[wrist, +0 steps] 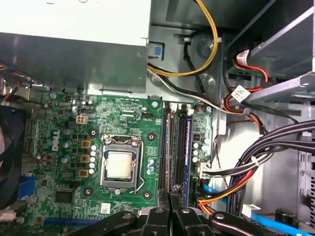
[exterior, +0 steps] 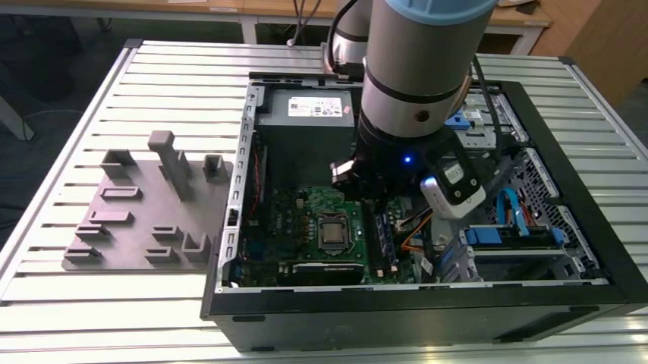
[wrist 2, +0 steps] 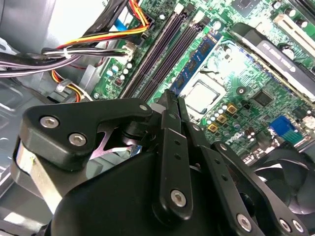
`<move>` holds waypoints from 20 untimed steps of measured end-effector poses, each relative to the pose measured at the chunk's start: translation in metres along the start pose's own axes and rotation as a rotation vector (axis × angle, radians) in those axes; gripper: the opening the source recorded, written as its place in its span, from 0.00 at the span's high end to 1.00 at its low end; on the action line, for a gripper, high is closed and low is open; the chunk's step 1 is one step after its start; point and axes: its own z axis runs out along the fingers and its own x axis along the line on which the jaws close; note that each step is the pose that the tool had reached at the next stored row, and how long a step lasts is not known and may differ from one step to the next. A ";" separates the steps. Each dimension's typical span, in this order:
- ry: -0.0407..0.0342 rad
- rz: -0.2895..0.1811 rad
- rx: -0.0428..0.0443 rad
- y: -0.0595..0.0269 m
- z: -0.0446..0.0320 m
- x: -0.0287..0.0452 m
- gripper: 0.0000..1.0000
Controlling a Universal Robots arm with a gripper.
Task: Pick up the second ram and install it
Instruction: 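Insert the second ram into the second slot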
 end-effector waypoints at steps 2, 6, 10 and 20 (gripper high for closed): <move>-0.0009 0.012 0.0008 0.0000 0.0001 0.0000 0.87; -0.0022 0.030 0.0023 0.0000 0.0001 0.0000 0.87; -0.0032 0.044 0.0032 0.0000 0.0002 0.0000 0.87; -0.0038 0.053 0.0040 0.0000 0.0002 0.0000 0.87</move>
